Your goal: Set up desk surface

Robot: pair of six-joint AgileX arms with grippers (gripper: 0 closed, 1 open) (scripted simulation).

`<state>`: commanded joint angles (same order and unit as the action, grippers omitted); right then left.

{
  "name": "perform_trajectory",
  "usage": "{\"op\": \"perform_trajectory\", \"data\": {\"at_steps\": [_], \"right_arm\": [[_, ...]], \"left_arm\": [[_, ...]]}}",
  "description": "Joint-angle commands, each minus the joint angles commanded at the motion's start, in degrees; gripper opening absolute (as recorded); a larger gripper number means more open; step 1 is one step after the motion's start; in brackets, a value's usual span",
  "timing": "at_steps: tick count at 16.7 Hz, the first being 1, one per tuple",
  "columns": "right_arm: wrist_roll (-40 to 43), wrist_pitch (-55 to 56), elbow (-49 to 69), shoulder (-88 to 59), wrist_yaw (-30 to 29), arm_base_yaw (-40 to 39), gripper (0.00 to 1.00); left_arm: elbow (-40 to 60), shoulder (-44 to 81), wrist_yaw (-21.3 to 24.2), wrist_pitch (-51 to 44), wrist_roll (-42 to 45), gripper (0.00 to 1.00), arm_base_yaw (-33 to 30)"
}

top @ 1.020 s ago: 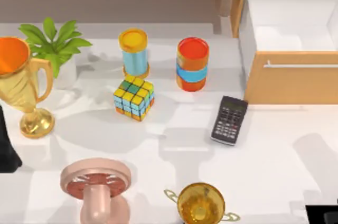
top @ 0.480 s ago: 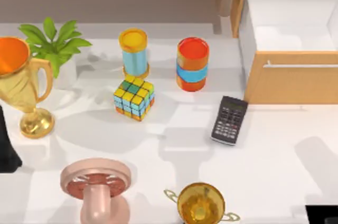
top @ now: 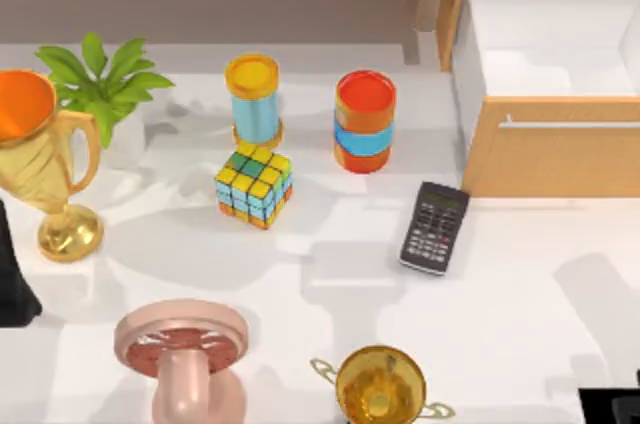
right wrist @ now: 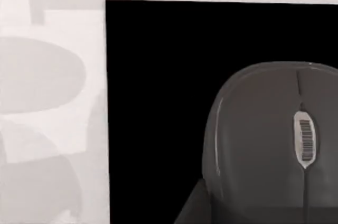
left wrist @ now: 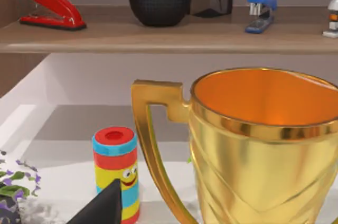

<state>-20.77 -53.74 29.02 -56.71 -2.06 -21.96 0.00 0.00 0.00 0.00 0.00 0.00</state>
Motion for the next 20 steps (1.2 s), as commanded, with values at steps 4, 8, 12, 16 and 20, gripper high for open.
{"op": "perform_trajectory", "data": {"at_steps": [4,8,12,16,20], "right_arm": [[0.0,0.8,1.0,0.6,0.1,0.0,0.00],[0.0,1.6,1.7,1.2,0.2,0.0,0.00],[0.0,2.3,1.8,1.6,0.1,0.0,0.00],[0.1,2.8,1.1,1.3,0.0,-0.1,0.00],[0.1,2.9,-0.8,0.2,-0.1,-0.1,0.00]], "left_arm": [[0.0,0.0,0.0,0.0,0.0,1.00,0.0],[0.0,0.0,0.0,0.0,0.0,1.00,0.0],[0.0,0.0,0.0,0.0,0.0,1.00,0.0],[0.0,0.0,0.0,0.0,0.0,1.00,0.0],[0.0,0.0,0.0,0.0,0.0,1.00,0.0]]}}
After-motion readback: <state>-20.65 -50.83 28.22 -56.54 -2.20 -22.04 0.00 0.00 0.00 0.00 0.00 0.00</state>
